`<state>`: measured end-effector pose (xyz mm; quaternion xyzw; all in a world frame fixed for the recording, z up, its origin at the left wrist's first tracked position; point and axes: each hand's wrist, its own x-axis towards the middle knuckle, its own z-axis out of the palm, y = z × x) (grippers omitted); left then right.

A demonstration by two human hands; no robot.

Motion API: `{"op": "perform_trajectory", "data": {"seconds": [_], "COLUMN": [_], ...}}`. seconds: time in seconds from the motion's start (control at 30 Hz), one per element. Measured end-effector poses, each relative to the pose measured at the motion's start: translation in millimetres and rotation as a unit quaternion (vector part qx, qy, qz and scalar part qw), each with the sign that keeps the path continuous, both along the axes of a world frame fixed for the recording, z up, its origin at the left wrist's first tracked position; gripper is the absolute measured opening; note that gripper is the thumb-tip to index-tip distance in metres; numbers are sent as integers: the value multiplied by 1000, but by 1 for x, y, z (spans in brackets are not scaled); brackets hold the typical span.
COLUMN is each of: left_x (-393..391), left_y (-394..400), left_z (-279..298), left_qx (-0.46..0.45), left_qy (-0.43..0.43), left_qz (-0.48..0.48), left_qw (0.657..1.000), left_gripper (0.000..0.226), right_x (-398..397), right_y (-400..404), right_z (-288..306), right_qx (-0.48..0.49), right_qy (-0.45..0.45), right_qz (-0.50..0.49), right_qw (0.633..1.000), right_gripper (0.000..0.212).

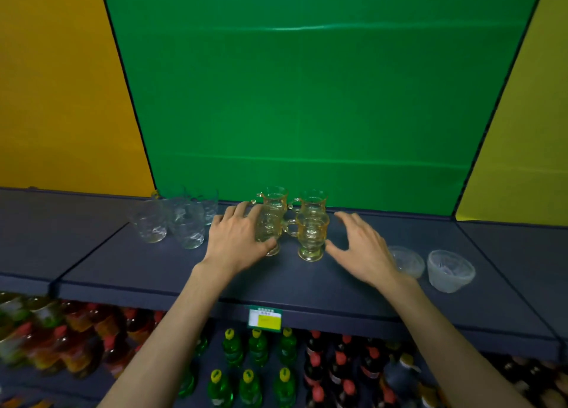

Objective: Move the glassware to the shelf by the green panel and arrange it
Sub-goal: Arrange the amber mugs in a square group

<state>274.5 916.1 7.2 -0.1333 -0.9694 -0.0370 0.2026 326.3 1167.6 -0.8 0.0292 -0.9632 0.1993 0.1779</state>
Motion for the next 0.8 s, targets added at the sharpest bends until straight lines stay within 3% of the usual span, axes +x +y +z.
{"op": "perform_trajectory", "data": {"seconds": [0.1,0.2,0.27,0.33,0.4,0.47,0.63,0.8], "left_x": [-16,-24,-30,-38,-45,-50,-53,-51], "left_y": [-12,-16,-19,-21,-20,-16,-6,-7], "left_z": [-9,-16,-23,-30,-42,-51,-55,-57], "left_qx": [45,195,364,505,588,616,622,608], "left_qy": [-24,-84,-142,-203,-260,-300,-304,-286], "left_qz": [-19,-66,-86,-78,-78,-101,-119,-105], "left_qw": [999,975,916,836,762,722,712,733], "left_gripper": [88,90,92,95,93,92,89,91], "right_x": [-11,-18,-21,-24,-28,-33,-40,-36], "right_y": [-10,-20,-26,-29,-30,-33,-38,-38], "right_z": [-14,-25,-30,-35,-40,-44,-50,-52], "right_qx": [-15,-83,-205,-307,-353,-383,-396,-393], "right_qy": [-33,-43,-45,-58,-59,-54,-44,-28], "right_qz": [-33,-50,-42,-30,-28,-30,-26,-29], "right_qw": [999,994,977,949,933,922,917,919], "right_gripper": [76,70,64,63,67,66,55,53]}}
